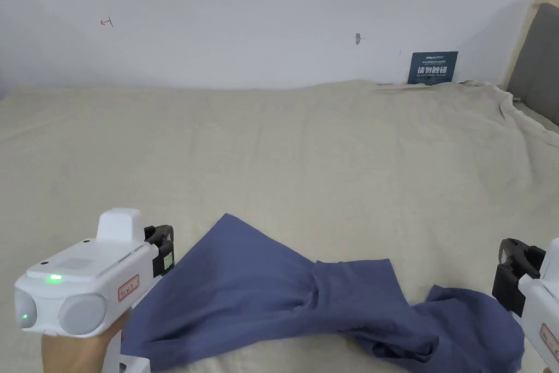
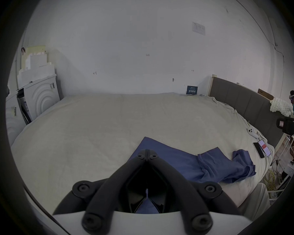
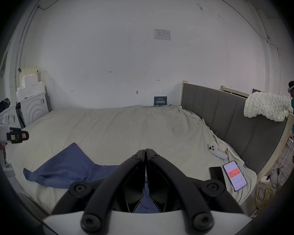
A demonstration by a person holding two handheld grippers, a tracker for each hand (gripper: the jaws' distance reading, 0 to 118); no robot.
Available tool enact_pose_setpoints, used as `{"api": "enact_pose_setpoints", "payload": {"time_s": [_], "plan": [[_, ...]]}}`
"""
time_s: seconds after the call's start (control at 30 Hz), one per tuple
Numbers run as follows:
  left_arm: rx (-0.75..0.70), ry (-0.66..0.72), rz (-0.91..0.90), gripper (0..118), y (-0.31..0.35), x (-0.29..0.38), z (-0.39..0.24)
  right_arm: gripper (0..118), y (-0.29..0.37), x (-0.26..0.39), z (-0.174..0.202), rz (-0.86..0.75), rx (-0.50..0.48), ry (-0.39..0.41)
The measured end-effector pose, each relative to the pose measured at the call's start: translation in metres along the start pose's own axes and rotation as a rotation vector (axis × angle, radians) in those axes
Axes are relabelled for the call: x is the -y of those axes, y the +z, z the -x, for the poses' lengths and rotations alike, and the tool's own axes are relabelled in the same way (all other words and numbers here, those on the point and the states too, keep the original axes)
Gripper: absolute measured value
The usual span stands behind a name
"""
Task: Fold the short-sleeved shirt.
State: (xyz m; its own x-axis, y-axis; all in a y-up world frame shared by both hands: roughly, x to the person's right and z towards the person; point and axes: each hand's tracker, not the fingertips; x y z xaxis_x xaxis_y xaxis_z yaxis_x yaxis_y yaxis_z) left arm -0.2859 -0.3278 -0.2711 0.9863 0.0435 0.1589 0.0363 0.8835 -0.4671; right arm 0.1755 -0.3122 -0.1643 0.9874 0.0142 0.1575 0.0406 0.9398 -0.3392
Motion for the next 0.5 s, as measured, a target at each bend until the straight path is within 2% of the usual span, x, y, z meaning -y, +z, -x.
{"api": "enact_pose_setpoints", "payload": {"time_s": [0.23,0.5], "plan": [[0.016,-0.008,0.067,0,-0.059,-0.023,0.007,1,-0.028,-0.001,-0.002,0.033,0.003,-0.002],[0.013,0.02,0.086,0,-0.079,-0.023,0.017,1,-0.053,-0.001,0.001,0.06,-0.001,0.002]]}}
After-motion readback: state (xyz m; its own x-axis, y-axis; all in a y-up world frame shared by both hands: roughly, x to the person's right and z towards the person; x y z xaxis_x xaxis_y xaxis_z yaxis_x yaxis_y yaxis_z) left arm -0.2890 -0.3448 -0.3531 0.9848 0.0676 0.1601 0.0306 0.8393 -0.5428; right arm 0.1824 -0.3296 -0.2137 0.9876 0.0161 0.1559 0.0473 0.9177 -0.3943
